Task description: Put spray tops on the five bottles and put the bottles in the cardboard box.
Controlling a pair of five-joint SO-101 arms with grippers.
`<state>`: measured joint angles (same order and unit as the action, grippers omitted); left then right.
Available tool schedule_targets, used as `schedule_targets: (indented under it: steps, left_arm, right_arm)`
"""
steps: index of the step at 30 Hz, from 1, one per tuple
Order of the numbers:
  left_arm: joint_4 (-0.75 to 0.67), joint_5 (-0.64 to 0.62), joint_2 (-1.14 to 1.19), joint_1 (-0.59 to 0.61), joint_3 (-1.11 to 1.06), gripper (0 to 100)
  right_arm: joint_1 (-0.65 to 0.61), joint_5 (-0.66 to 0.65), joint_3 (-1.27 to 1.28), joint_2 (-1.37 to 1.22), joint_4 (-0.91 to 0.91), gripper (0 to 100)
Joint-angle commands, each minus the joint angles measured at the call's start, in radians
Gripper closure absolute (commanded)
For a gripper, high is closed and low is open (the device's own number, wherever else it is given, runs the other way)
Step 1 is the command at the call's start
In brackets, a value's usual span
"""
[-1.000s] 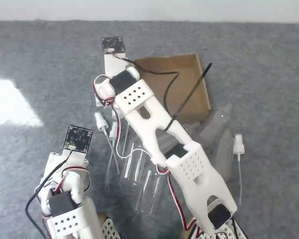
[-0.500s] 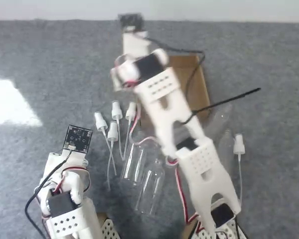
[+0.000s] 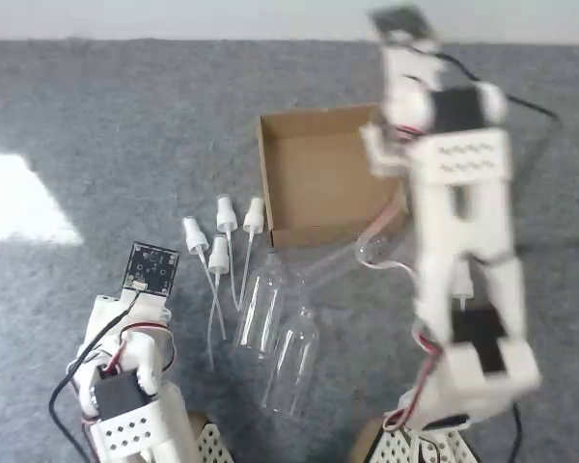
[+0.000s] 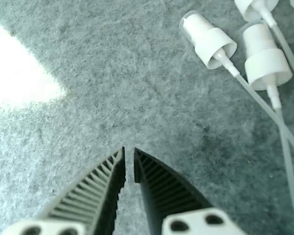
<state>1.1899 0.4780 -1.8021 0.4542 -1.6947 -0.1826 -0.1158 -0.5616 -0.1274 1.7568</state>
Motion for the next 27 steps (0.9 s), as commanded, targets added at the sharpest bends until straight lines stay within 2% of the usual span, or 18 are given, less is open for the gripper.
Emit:
schedule_targets:
  steps: [1, 5, 9, 15, 23, 27]
  left_arm:
    - [-0.005, 0.006, -0.026, 0.003, 0.01, 97]
    - [-0.005, 0.006, -0.026, 0.003, 0.01, 97]
    - [-0.005, 0.006, -0.026, 0.003, 0.01, 97]
    - [-0.005, 0.005, -0.026, 0.003, 0.01, 97]
    - [-0.005, 0.005, -0.026, 0.003, 0.01, 97]
    - [-0.005, 0.005, -0.026, 0.003, 0.01, 97]
  right_arm:
    - [0.265, -0.193, 0.325, 0.297, -0.004, 71.5]
    - [0.467, -0.301, 0.54, 0.367, -0.117, 71.4]
    - [0.565, -0.373, 0.756, 0.367, -0.28, 71.4]
    - [0.544, -0.47, 1.04, 0.369, -0.539, 71.6]
    - [0.44, -0.463, 1.263, 0.369, -0.736, 71.6]
    - [0.426, -0.463, 1.332, 0.369, -0.809, 71.6]
